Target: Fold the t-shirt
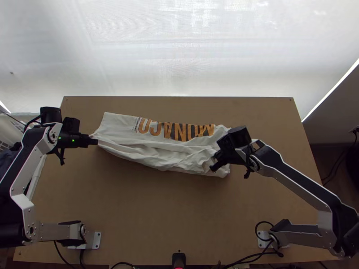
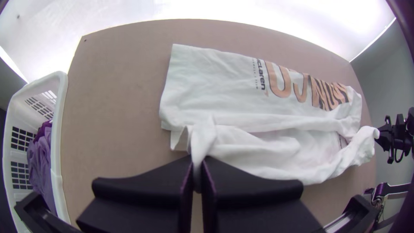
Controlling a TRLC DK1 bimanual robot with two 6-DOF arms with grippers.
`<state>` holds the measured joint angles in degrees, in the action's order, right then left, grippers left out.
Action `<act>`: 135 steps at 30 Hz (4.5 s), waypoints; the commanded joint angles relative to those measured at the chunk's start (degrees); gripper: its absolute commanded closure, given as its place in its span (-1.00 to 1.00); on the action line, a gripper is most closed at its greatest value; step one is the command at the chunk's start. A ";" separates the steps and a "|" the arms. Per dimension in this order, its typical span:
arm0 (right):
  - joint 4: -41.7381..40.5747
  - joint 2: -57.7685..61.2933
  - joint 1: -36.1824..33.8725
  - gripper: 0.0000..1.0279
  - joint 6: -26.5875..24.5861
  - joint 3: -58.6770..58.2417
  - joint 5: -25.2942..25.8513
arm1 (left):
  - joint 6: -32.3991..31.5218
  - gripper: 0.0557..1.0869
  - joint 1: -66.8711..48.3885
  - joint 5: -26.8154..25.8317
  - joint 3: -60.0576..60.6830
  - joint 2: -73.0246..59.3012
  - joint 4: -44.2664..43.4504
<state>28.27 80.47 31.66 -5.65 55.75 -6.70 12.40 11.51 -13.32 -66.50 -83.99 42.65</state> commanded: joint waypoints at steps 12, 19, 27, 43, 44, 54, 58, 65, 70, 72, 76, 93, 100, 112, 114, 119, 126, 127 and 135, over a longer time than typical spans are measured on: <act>-0.85 17.00 -10.83 0.95 -3.23 17.03 0.02 | -2.82 0.93 -1.22 0.40 -22.45 -20.25 -1.52; -0.85 23.77 -12.50 0.95 -3.23 23.97 0.02 | -2.91 0.93 -1.75 1.28 -31.59 -28.60 -0.99; 0.29 30.54 -13.91 0.95 -4.28 30.30 0.11 | -3.09 0.93 -3.60 2.34 -41.17 -36.69 1.03; 2.23 38.98 -14.96 0.95 -6.13 36.71 0.99 | -2.56 0.93 -5.09 3.92 -48.46 -46.09 3.05; 2.23 39.15 -14.96 0.95 -6.13 36.80 1.07 | -2.56 0.93 -5.18 3.92 -48.46 -46.27 3.05; 2.23 40.21 -14.78 0.81 -6.04 37.51 1.07 | -2.12 0.82 -5.36 4.36 -49.16 -47.24 3.05; 2.31 39.15 -14.87 -0.23 -5.07 36.89 1.07 | -2.47 -0.18 -5.36 4.36 -49.16 -46.62 3.93; 2.58 35.73 -14.61 -0.88 -2.44 36.19 0.90 | -2.91 -0.90 -3.33 4.36 -49.78 -44.86 8.06; 2.67 29.48 -13.55 -0.91 -1.64 34.08 0.46 | -2.38 -0.90 -1.31 2.42 -50.04 -43.72 14.74; 3.28 27.11 -12.94 -0.91 -1.82 33.73 0.37 | -2.65 -0.90 -0.70 0.23 -50.57 -43.63 17.73; 5.39 23.77 -11.88 -0.91 -2.00 34.25 0.11 | -2.65 -0.90 -0.43 -1.53 -49.96 -43.72 20.54; 9.17 20.17 -6.00 -0.91 -1.47 37.51 -0.24 | -3.97 -0.90 -3.77 -2.06 -49.69 -45.92 20.63; 9.26 20.08 -5.29 -0.91 -1.29 37.77 -0.24 | -4.41 -0.80 -3.77 -2.15 -49.43 -46.36 21.15; 9.61 20.78 -4.06 -0.91 -1.12 39.79 -0.24 | -4.76 -0.35 -5.36 -3.47 -48.20 -47.50 22.91; 9.61 20.78 -3.97 -0.91 -1.03 39.97 -0.24 | -4.67 -0.26 -5.36 -3.55 -47.93 -47.50 23.00; 9.78 20.78 -3.80 -0.91 -0.85 40.23 -0.24 | -4.32 0.13 -5.09 -3.90 -47.14 -47.41 23.00; 10.58 21.93 -2.22 -0.91 -0.59 41.81 -0.24 | -4.23 0.58 -5.09 -4.87 -45.74 -46.36 22.91; 10.75 22.37 -1.51 -0.91 -0.59 41.99 -0.33 | -4.32 0.67 -5.18 -5.14 -45.56 -45.74 22.82; 10.75 31.95 5.69 -0.91 -0.06 44.19 -0.86 | -5.20 0.92 -5.97 -8.65 -45.74 -39.50 22.12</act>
<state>38.94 105.67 32.16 -6.20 97.91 -7.35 7.92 6.09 -19.84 -112.31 -127.70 65.63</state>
